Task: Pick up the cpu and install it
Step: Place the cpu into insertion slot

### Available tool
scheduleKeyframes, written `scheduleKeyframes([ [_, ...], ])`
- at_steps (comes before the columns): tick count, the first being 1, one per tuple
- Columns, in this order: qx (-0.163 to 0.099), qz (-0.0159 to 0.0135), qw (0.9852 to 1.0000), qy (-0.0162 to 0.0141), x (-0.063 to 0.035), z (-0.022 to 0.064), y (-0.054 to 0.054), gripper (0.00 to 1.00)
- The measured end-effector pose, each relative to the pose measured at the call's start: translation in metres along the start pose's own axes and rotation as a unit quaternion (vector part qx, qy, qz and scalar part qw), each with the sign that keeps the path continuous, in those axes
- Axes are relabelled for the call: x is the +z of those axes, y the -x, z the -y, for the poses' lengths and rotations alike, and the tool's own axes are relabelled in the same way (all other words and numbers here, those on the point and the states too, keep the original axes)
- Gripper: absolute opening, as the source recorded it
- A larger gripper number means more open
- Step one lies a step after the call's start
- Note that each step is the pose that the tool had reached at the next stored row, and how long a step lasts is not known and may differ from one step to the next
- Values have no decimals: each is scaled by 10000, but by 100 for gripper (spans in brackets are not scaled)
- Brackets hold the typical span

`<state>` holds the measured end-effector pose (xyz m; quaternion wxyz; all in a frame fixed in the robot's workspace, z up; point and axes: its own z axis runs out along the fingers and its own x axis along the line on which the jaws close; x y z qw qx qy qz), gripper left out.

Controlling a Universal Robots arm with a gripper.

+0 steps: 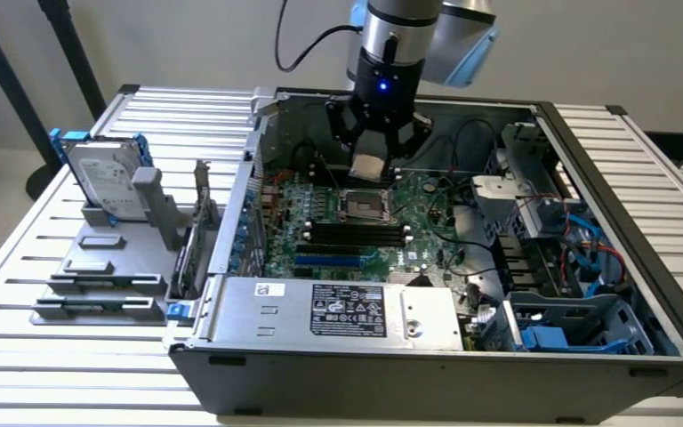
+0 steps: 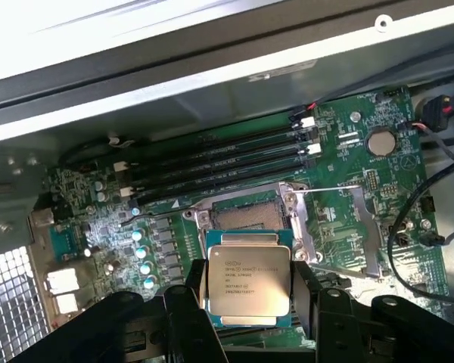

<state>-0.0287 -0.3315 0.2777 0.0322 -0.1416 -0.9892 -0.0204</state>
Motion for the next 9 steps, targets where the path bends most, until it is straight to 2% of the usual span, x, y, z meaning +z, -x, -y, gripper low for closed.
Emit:
scheduleKeyframes([
  [5,399,-15,9992,19,36,1,3,55],
  [9,744,-15,9972,41,71,2,5,55],
])
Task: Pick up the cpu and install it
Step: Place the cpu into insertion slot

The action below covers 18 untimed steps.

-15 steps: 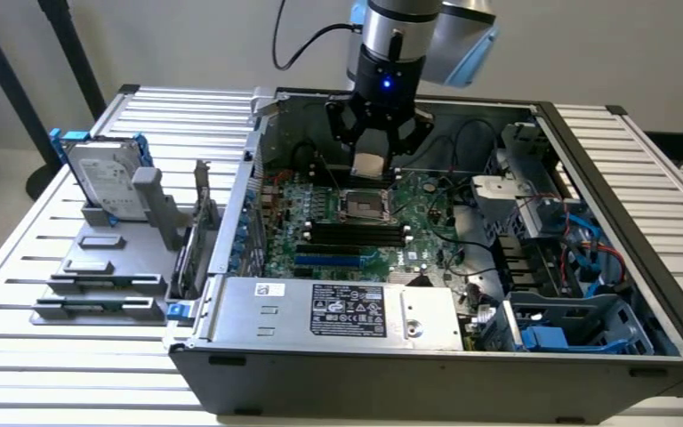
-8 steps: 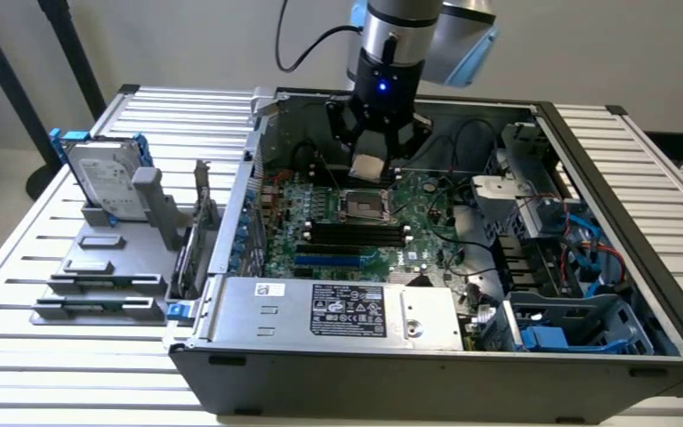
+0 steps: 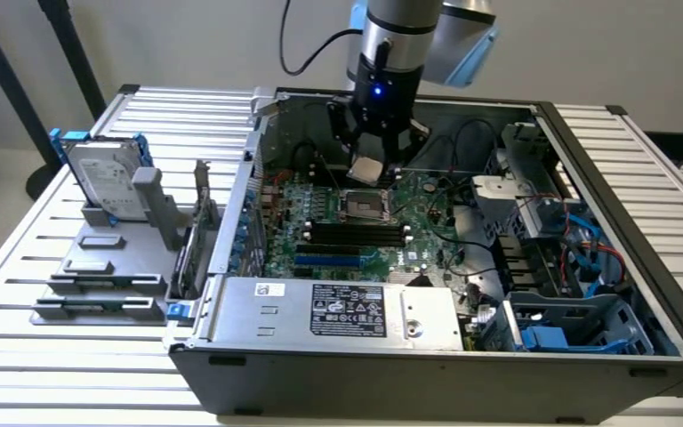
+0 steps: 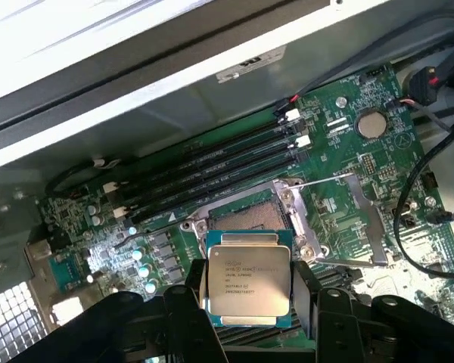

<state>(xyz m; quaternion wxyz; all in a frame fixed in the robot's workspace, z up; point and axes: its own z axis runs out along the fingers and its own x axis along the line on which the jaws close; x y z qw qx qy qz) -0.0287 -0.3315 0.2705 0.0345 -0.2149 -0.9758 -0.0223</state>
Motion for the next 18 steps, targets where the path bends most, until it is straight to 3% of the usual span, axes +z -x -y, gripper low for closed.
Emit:
scheduleKeyframes([
  [5,450,12,9990,34,51,1,4,55],
  [9,811,23,9967,62,92,3,7,55],
  [14,1262,35,9919,97,144,4,11,55],
  [18,1622,45,9867,124,186,5,14,55],
])
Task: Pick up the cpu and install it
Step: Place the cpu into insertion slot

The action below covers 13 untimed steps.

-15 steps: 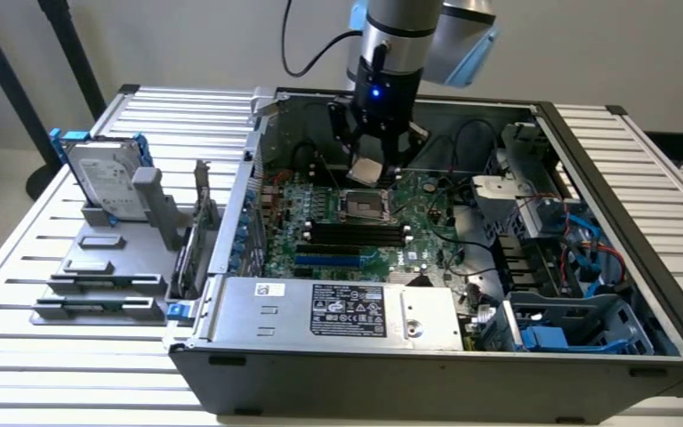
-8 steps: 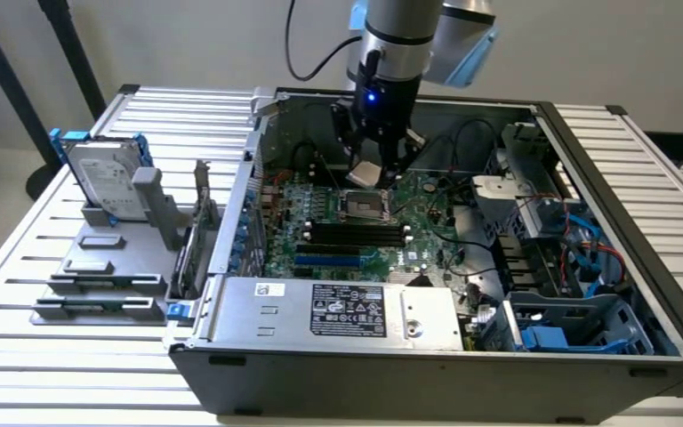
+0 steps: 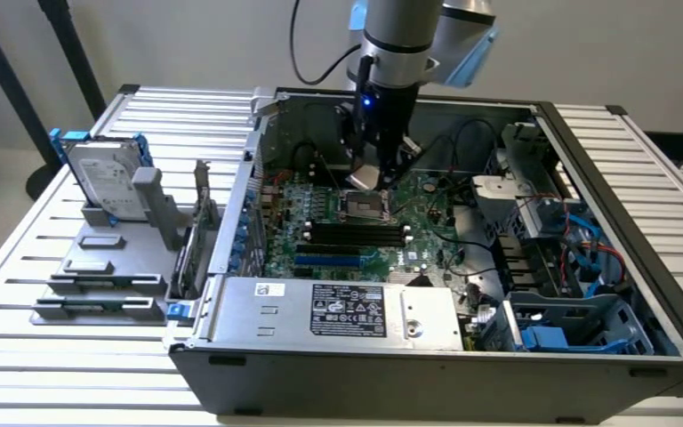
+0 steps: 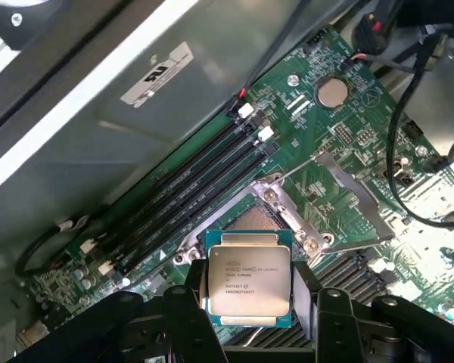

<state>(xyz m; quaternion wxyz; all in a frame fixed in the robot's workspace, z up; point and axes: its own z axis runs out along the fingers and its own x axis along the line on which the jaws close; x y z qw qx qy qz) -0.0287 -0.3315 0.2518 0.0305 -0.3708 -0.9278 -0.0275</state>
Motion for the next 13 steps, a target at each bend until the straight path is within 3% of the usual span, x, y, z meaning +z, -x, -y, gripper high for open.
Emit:
scheduleKeyframes([
  [3,275,8,9996,21,31,1,2,55],
  [7,632,18,9980,48,72,2,6,55],
  [13,1175,33,9930,89,133,4,10,55],
])
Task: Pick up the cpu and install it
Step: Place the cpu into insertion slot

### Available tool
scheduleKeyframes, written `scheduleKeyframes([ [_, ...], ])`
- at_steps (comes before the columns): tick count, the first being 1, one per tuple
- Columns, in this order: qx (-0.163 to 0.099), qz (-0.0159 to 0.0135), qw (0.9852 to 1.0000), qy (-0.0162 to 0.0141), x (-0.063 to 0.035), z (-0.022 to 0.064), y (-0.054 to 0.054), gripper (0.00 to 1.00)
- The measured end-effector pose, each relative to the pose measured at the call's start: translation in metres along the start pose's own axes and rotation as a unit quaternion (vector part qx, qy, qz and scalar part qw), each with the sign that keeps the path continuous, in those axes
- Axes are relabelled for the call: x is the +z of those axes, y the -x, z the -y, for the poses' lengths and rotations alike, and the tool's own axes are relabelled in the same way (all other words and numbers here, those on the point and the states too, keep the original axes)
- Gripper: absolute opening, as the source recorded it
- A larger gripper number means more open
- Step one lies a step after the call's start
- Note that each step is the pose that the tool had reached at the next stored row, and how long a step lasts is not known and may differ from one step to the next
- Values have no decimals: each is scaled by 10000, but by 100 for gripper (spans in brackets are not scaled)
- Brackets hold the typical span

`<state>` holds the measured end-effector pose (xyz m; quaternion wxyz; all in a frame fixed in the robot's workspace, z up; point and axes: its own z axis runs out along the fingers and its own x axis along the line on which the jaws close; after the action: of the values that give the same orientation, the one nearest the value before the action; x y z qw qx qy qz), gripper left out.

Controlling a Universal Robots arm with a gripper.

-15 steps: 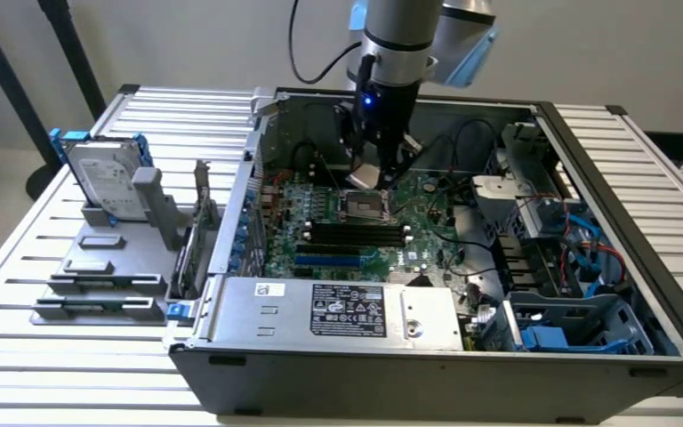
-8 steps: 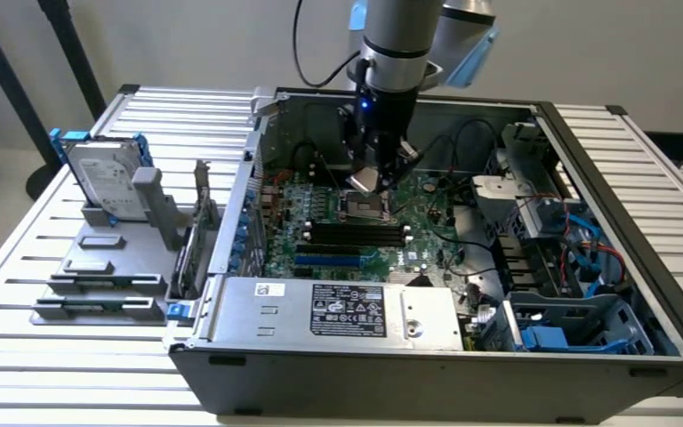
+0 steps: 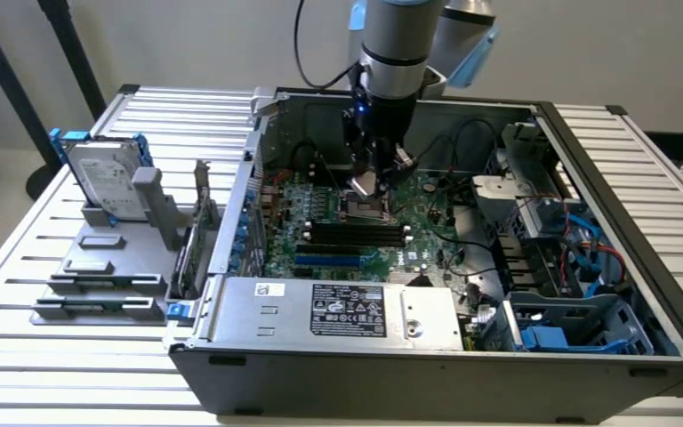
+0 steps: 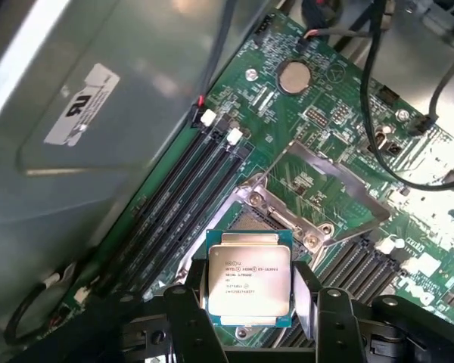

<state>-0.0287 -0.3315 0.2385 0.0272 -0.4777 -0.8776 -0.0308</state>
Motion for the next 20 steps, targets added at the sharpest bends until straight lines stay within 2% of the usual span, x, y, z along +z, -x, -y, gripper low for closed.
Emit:
scheduleKeyframes([
  [4,357,9,9994,28,41,1,3,55],
  [8,713,19,9974,54,79,2,6,55],
  [15,1226,27,9924,81,110,3,9,55],
  [20,1514,20,9884,73,116,4,9,55],
])
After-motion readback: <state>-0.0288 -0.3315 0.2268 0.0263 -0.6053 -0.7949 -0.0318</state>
